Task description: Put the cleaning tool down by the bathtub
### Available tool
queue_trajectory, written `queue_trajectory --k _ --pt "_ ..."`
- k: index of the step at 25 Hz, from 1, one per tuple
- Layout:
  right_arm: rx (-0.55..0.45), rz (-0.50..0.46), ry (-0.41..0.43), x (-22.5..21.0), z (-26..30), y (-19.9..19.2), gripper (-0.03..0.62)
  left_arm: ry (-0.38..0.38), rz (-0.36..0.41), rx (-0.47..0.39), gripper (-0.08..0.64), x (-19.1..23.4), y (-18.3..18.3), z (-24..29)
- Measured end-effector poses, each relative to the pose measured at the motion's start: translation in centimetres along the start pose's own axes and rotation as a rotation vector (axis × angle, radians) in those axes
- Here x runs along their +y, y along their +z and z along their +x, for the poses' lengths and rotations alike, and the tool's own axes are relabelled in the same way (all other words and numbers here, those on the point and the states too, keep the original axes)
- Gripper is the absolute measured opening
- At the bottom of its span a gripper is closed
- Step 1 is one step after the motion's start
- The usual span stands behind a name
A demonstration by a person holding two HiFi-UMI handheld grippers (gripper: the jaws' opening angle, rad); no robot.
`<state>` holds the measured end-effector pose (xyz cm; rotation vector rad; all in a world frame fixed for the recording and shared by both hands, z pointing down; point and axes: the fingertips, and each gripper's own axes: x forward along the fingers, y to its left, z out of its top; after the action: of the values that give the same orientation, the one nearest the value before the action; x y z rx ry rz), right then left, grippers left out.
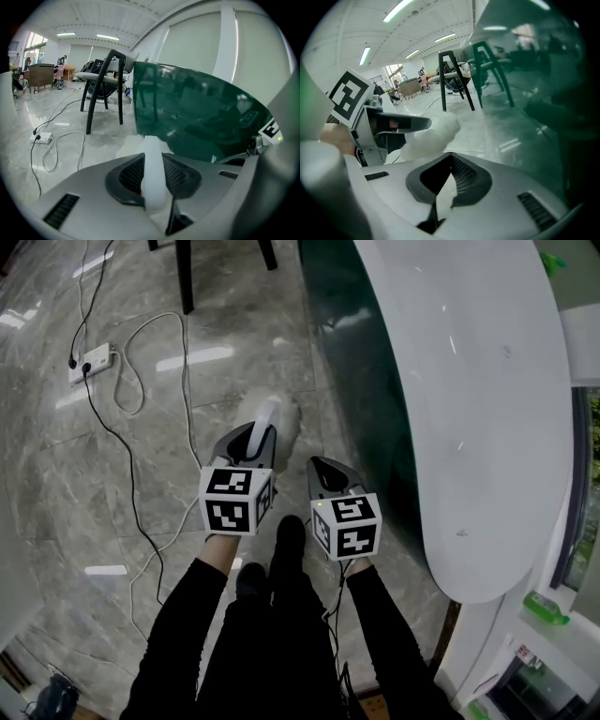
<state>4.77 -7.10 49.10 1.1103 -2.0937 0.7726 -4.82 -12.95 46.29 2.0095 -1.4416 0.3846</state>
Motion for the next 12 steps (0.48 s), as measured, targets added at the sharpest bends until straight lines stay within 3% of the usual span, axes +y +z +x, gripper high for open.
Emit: queue_trajectory --k 5,12 --pt "0.013 -0.043 0.016 -1.3 3.1 -1.6 0.0 0.013 0.01 -0.006 0.1 0.7 -2.0 3.6" --pt "0.008 -0.016 0.032 -3.1 7.7 -3.6 0.0 0.023 0.034 0.008 0.1 2.5 -5.3 8.4"
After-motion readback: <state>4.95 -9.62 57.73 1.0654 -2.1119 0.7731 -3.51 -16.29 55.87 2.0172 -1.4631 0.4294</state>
